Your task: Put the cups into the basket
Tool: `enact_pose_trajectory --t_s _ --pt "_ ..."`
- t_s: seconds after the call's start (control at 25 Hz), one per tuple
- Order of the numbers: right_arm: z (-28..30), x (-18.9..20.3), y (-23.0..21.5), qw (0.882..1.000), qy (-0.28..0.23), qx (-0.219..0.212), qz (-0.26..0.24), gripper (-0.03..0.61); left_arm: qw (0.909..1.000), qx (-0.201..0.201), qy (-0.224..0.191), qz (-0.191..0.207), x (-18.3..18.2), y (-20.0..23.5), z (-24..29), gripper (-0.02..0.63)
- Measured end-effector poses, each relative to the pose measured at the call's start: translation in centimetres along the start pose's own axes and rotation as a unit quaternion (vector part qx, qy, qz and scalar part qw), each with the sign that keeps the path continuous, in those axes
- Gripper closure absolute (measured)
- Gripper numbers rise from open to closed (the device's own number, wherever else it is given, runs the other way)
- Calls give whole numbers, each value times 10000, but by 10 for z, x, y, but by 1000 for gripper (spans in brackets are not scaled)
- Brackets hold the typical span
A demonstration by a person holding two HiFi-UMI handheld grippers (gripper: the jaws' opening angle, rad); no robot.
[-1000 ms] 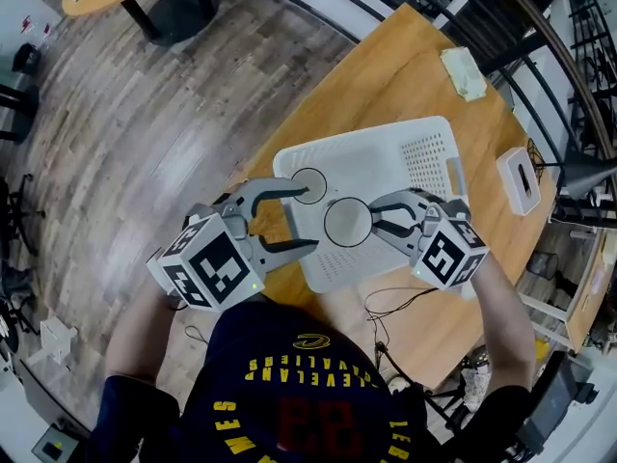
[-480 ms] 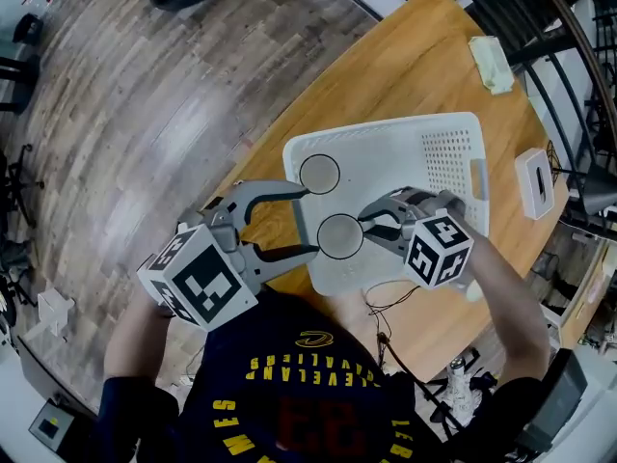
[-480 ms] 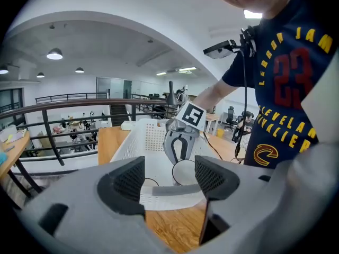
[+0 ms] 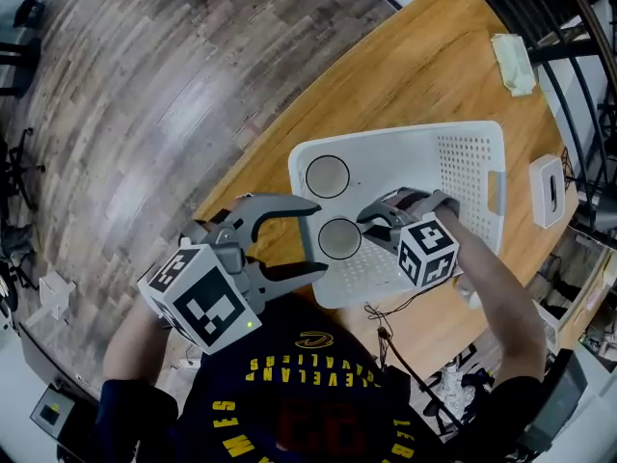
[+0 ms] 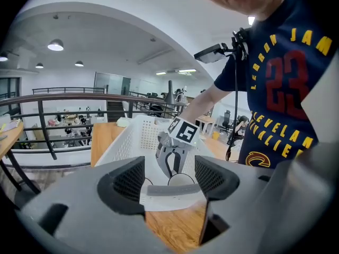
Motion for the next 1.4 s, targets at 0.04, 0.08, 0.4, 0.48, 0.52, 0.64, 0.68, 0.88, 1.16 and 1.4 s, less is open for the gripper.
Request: enact_pose_trajectory --t_s 0.04,0.08,0.4,0.48,0.52,0.64,0.68,0.88,1.16,1.4 --pt "4 1 0 10000 -19 -26 -25 511 10000 30 6 -19 1 0 2 310" --pt "7 3 1 10000 -60 -51 -47 511 10000 55 16 -42 1 0 3 310" --pt "23 10 0 9993 -163 -80 -319 509 9999 114 124 -39 6 4 9 310" --pt "25 13 2 9996 -134 -79 -245 506 9998 114 115 -113 8 4 11 310" --pt "26 15 3 9997 -134 -89 -177 503 9998 121 107 -128 9 4 12 310" --pt "29 16 5 9998 -149 -108 -26 489 9998 137 85 -118 14 2 15 310" --pt "29 15 5 9998 -145 -111 -2 485 9998 136 85 -117 15 2 15 310" --pt "33 18 3 9993 -41 -142 352 477 9997 151 139 -95 15 0 17 310" --pt "14 26 -4 9977 310 224 556 413 9998 26 163 -75 14 -3 9 310" --pt "-18 28 -15 9939 327 710 774 411 9998 -131 23 158 6 -10 6 310"
Point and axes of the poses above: the fingertips, and each gripper's own axes: z forward along the fingers, y to its left, x out of its underside, the point moved 9 cm from there along -z, backward along the fingers
